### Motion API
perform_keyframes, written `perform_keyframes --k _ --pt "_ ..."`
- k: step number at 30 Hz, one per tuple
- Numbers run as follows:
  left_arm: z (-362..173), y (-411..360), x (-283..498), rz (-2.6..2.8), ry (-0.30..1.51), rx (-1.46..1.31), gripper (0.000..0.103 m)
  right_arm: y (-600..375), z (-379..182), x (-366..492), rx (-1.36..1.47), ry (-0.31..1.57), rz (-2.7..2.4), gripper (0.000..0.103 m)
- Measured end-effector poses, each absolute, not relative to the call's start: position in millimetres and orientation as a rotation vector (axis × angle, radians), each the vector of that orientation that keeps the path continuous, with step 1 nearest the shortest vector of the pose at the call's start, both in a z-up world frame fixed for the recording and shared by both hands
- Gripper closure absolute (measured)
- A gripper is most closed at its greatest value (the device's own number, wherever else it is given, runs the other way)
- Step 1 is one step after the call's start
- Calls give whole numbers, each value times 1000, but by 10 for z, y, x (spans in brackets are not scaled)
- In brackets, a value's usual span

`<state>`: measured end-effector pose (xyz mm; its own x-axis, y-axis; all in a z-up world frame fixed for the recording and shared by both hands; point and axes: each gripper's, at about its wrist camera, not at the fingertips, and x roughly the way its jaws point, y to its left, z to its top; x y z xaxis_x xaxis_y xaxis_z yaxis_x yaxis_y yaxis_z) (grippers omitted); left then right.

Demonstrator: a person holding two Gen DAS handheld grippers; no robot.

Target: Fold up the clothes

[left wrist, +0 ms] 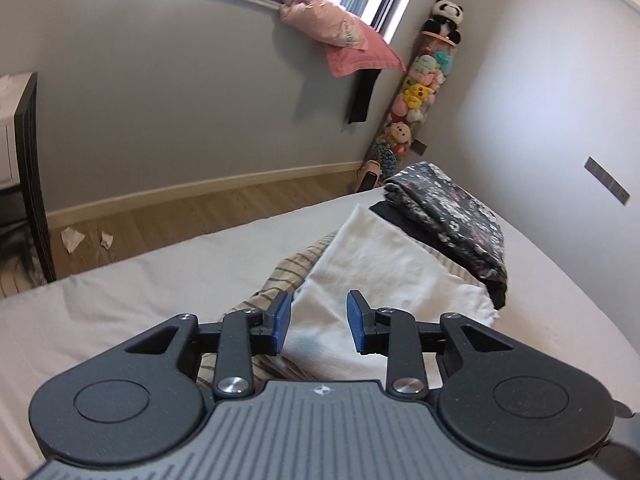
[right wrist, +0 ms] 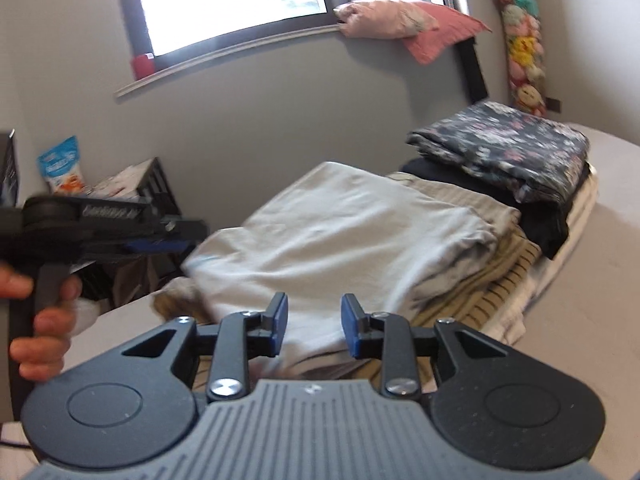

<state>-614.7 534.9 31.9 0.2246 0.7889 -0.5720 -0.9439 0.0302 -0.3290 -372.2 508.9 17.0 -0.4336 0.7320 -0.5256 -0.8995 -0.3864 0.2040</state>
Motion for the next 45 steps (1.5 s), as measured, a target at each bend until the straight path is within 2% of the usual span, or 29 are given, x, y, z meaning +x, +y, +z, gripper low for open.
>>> perform_keyframes --k 6,10,14,17,21,27,31,42,45 --pt "519 5186 -6034 1352 293 -689 66 5037 10 -3759 -502 588 1899 76" --pt "631 5041 -5945 1375 323 -597 52 4941 120 -3642 -426 614 1894 77" --pt "715 4874 -5824 1422 338 -468 50 4710 276 -3506 -368 580 1880 76" --pt "775 4745 -5739 1454 325 -399 48 4525 365 -3404 -334 567 1852 70" --pt "855 4504 -5612 1457 301 -291 42 4263 472 -3295 -281 571 1810 67" --pt "907 4199 -5432 1440 291 -225 28 3868 597 -3239 -232 538 1753 61" --pt "896 4021 -5346 1462 289 -195 14 3649 660 -3251 -217 515 1725 56" --pt "595 3786 -5243 1508 403 -305 14 3325 652 -3332 -182 499 1664 36" --pt "476 3712 -5242 1501 439 -365 14 3297 549 -3351 -201 519 1651 35"
